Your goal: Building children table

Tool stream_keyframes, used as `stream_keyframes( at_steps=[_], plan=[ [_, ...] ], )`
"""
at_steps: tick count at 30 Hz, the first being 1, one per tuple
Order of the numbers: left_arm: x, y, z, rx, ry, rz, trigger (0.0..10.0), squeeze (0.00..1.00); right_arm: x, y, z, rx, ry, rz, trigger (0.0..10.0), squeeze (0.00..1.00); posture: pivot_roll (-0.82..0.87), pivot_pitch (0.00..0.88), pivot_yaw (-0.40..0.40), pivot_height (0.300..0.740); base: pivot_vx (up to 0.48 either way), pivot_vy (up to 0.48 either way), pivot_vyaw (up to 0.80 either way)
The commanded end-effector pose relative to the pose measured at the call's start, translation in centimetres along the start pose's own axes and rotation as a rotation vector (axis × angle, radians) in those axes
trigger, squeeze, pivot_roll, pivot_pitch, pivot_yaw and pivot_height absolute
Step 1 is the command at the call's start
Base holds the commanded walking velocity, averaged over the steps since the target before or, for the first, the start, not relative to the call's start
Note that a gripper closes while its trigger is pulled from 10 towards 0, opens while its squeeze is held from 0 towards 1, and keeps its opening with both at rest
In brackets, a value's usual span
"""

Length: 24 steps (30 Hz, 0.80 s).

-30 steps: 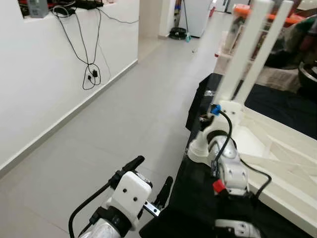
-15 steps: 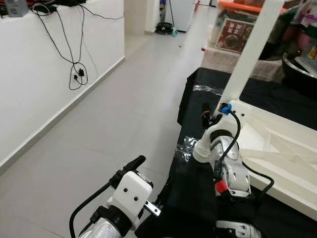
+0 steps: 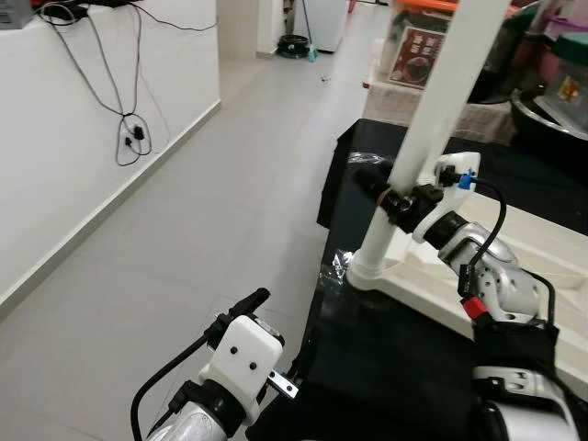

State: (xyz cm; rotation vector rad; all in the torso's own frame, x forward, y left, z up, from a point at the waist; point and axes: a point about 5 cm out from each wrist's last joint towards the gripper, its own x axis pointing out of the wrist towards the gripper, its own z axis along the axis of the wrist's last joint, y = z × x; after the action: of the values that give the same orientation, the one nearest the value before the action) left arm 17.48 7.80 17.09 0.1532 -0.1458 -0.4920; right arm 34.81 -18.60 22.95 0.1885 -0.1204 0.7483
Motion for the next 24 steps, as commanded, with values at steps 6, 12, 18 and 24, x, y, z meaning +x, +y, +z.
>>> stream_keyframes(
  at_steps=[6,12,18,24],
  plan=[
    [0.0,0.2,-0.2,-0.003,0.017,0.003,10.0,0.00,1.6,3.0,-2.4,-0.015,0.177,0.432,0.0,0.00,0.14,0.078,-0.110,0.740,0.000,0.000,0.00],
    [-0.1,0.1,-0.2,-0.004,0.019,0.002,10.0,0.00,2.7,2.4,-3.6,-0.029,0.176,0.257,0.0,0.00,0.13,0.075,-0.110,0.740,0.000,0.000,0.00],
    [-0.1,0.1,-0.3,-0.008,0.022,-0.001,10.0,0.00,2.9,0.0,-4.0,-0.065,0.145,-0.211,0.0,0.00,0.13,0.079,-0.112,0.740,0.000,0.000,0.00],
    [-0.1,0.1,-0.3,-0.010,0.022,-0.003,10.0,0.00,-0.9,-3.0,-3.7,-0.053,0.126,-0.971,0.0,0.00,0.12,0.077,-0.108,0.740,0.000,0.000,0.00]
  ],
)
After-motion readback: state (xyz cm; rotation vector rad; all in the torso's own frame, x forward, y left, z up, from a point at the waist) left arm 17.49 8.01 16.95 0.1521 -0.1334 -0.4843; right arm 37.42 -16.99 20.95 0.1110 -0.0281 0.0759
